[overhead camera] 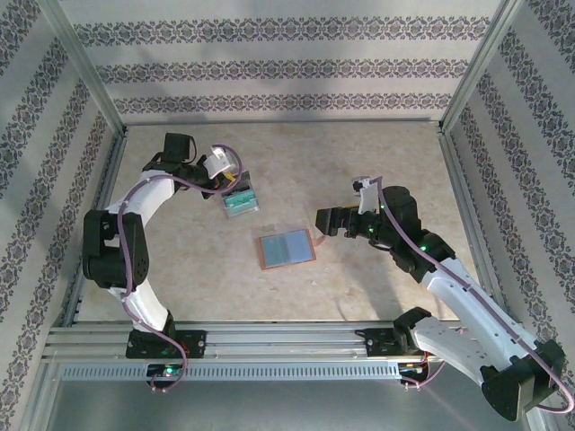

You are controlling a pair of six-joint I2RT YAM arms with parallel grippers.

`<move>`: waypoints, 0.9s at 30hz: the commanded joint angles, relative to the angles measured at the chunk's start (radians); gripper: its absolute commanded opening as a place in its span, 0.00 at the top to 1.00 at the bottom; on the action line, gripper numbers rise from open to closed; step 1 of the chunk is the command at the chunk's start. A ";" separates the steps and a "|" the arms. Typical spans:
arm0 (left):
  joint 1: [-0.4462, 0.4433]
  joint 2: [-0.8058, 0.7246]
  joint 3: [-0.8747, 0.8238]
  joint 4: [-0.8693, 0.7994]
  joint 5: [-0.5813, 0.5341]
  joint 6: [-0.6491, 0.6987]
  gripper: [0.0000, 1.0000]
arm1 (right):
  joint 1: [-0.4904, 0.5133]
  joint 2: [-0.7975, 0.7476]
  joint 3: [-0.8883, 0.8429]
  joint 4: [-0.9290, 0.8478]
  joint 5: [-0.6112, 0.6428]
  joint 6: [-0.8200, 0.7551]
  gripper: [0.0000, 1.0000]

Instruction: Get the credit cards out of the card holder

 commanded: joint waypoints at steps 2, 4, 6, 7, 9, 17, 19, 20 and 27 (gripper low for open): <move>0.015 0.027 0.021 -0.034 0.037 0.042 1.00 | -0.012 0.011 0.005 -0.005 0.017 0.012 0.02; 0.016 0.038 0.022 -0.035 0.039 0.044 1.00 | -0.011 0.019 0.009 -0.004 0.017 0.010 0.02; 0.016 0.053 0.025 -0.039 0.038 0.045 1.00 | -0.013 0.026 0.015 -0.005 0.017 0.009 0.02; 0.016 0.060 0.026 -0.037 0.036 0.045 1.00 | -0.013 0.030 0.016 -0.004 0.015 0.008 0.02; 0.018 0.072 0.031 -0.037 0.035 0.047 1.00 | -0.013 0.036 0.021 -0.005 0.014 0.007 0.02; 0.022 0.109 0.051 -0.040 0.023 0.058 1.00 | -0.014 0.047 0.021 -0.002 0.012 0.006 0.02; 0.024 0.119 0.054 -0.042 0.019 0.063 1.00 | -0.014 0.048 0.021 -0.003 0.012 0.005 0.02; 0.025 0.122 0.055 -0.040 0.014 0.064 1.00 | -0.015 0.051 0.021 -0.003 0.011 0.005 0.02; 0.031 0.136 0.072 -0.044 0.011 0.071 1.00 | -0.015 0.068 0.023 0.001 0.002 0.006 0.02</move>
